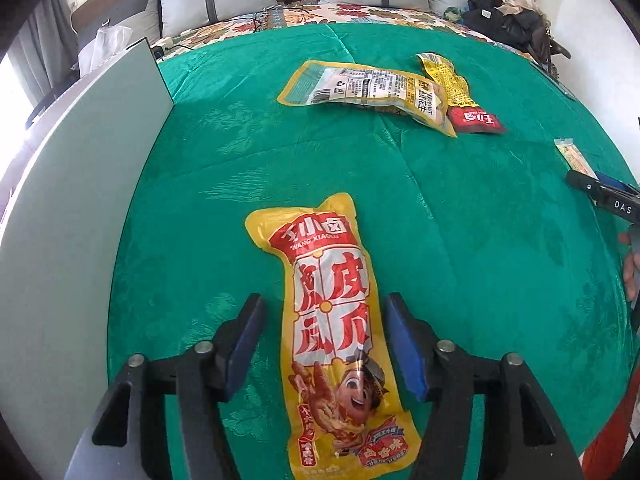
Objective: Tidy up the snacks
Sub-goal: 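Move the left gripper over the yellow cartoon chicken-feet bag, then close the left gripper on the cartoon bag while the right grasps the cream bar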
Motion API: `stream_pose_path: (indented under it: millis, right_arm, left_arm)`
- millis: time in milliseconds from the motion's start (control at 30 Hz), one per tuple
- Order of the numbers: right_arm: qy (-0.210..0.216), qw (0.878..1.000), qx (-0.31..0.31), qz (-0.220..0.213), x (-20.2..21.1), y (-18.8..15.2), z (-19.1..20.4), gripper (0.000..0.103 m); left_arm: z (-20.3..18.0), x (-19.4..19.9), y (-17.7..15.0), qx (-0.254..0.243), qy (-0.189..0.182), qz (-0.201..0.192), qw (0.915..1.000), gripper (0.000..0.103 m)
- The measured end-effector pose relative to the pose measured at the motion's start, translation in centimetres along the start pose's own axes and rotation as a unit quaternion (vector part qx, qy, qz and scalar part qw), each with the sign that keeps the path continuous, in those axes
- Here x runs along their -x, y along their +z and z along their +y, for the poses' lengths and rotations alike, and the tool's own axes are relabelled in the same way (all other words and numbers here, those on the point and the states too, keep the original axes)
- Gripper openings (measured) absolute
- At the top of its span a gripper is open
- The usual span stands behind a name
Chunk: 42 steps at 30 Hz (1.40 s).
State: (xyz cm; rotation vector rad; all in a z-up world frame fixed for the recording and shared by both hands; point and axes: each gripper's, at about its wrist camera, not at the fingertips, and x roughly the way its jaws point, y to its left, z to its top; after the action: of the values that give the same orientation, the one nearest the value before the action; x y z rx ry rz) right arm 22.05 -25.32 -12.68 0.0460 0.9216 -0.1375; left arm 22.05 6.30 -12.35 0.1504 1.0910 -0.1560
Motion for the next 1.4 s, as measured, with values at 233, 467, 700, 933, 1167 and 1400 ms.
stream_pose_path:
  millis: [233,467,700,933,1167,1400]
  right_arm:
    - [0.006,1.000,-0.001,0.001,-0.1,-0.1,0.0,0.096]
    - [0.089,0.996,-0.011,0.019,1.2,-0.6,-1.9,0.096]
    - [0.103,0.988,-0.093,0.066,1.8,1.0,-4.6,0.093]
    - [0.012,0.994,0.005,0.109,-0.4,2.2,0.0,0.057]
    - [0.093,0.994,-0.015,0.059,2.8,0.6,2.1,0.023]
    - [0.089,0.991,0.089,0.046,2.5,-2.1,8.7,0.024]
  left_arm:
    - [2.6,-1.2,-0.8,0.072,0.012,-0.063,0.9954,0.103]
    - [2.7,-1.3,-1.0,0.070,0.012,-0.072,0.9948,0.103]
    - [2.7,-1.4,-0.9,0.071,0.011,-0.072,0.9948,0.103]
    - [2.7,-1.4,-0.9,0.071,0.010,-0.072,0.9948,0.103]
    - [2.7,-1.5,-0.9,0.071,0.011,-0.072,0.9948,0.103]
    - [2.7,-1.5,-0.9,0.071,0.011,-0.072,0.9948,0.103]
